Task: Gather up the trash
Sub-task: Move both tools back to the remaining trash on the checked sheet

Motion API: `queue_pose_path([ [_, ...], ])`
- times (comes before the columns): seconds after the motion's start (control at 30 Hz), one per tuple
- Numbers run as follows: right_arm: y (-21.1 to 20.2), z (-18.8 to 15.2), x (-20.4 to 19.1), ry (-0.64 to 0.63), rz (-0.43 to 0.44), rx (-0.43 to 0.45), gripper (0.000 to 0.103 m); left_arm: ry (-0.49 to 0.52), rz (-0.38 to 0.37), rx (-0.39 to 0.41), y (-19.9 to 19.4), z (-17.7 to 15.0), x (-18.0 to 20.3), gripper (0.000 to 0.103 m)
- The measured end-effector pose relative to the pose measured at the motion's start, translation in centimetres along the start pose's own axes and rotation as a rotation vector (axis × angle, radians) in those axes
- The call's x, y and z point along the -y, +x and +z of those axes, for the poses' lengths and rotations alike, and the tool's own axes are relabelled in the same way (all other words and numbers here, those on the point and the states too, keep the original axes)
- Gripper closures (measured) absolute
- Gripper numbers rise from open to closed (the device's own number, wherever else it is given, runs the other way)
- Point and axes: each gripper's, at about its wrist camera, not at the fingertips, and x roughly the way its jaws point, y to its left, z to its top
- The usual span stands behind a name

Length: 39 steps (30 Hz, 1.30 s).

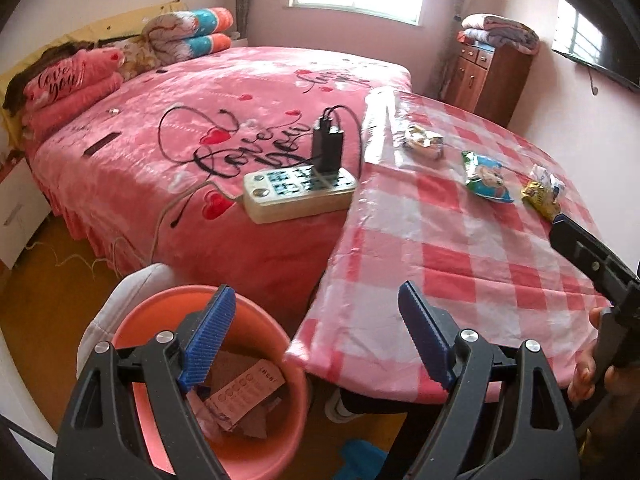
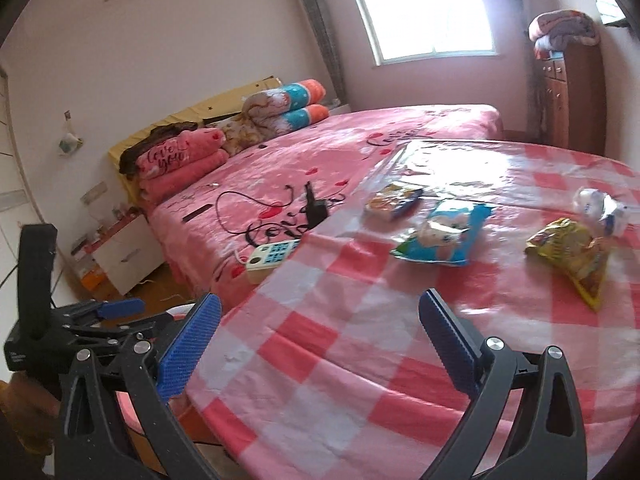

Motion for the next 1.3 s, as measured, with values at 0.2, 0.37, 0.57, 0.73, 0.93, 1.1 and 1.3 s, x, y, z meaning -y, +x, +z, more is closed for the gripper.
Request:
queue_pose_path([
  [0.2, -1.1, 0.1, 2.2, 0.029, -0.056, 0.021, 0.005, 0.055, -0.011, 0.002, -0.1, 0.7, 2.6, 0.019],
  [0.37, -2.1, 0.1, 4.8, 0.097, -0.076, 0.036, 0.005, 0.092, -0.025, -0.005, 0.1, 1.1, 4.7, 0.019],
  [0.57, -2.9, -0.2, 7.4, 0.147, -0.12, 0.038, 0.005, 0.153, -0.048, -0.002, 0.2, 1.7, 7.6, 0.019],
  [0.73, -3.4, -0.4, 8.8, 0.147, -0.154, 0.036, 0.005, 0.182, -0.073, -0.008, 0.7, 2.2, 9.8, 0.019],
  [0.93, -4.0, -0.7, 11.2, 0.186, -0.175, 0.031, 0.005, 0.226, -0.11, -0.02, 1.6, 2.7, 12.9, 0.019],
  [1.1, -4.7, -0.8, 13.2, 0.225, -0.209, 0.032, 0.005, 0.248, -0.145, -0.027, 2.3, 3.3, 15.2, 0.019],
  [1.3, -5.4, -1.0, 15.6, 0.267, -0.23, 0.03, 0.005, 0.272, -0.166, -0.029, 3.4, 4.2, 17.8, 0.019],
])
